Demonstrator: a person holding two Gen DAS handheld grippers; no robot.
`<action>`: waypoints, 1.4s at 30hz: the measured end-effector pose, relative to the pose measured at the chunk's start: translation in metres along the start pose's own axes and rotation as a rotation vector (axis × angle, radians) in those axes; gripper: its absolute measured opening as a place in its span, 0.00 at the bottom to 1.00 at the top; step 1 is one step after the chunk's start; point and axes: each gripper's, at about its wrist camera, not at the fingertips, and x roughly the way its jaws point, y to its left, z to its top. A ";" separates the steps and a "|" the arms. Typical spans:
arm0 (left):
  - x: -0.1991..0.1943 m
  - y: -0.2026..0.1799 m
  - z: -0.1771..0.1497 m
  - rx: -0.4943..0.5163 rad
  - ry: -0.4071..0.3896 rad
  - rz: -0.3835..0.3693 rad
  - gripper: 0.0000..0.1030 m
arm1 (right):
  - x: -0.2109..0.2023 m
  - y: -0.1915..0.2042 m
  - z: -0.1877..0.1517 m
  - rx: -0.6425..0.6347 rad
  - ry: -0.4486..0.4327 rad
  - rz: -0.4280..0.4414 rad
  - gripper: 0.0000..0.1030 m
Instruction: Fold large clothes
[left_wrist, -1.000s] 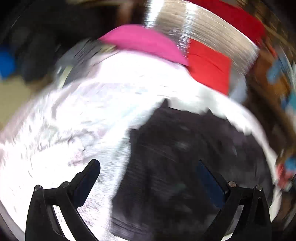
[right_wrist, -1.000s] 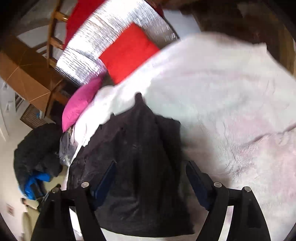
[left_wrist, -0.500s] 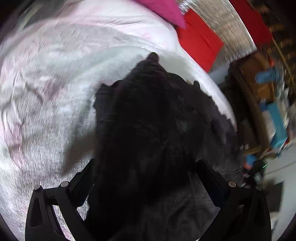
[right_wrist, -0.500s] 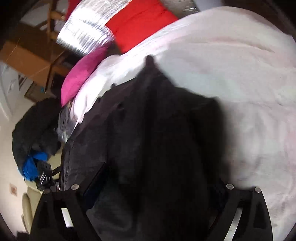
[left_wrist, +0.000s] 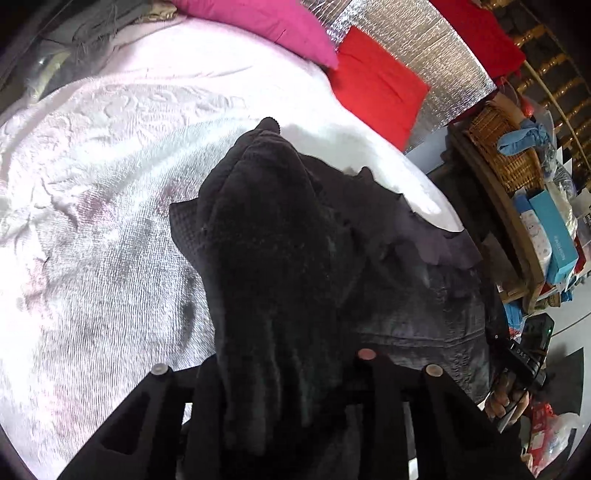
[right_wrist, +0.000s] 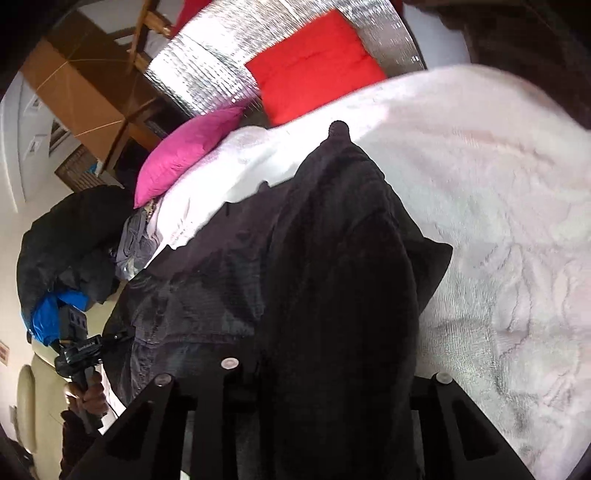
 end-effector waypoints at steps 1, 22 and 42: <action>-0.005 -0.001 -0.002 -0.005 -0.006 -0.010 0.24 | -0.006 0.003 -0.001 -0.007 -0.012 0.002 0.31; -0.072 0.010 -0.044 -0.019 -0.225 0.359 0.69 | -0.077 -0.033 -0.021 0.134 -0.081 -0.206 0.61; -0.072 -0.078 -0.147 0.283 -0.256 0.549 0.85 | -0.085 0.021 -0.062 0.080 -0.131 -0.258 0.62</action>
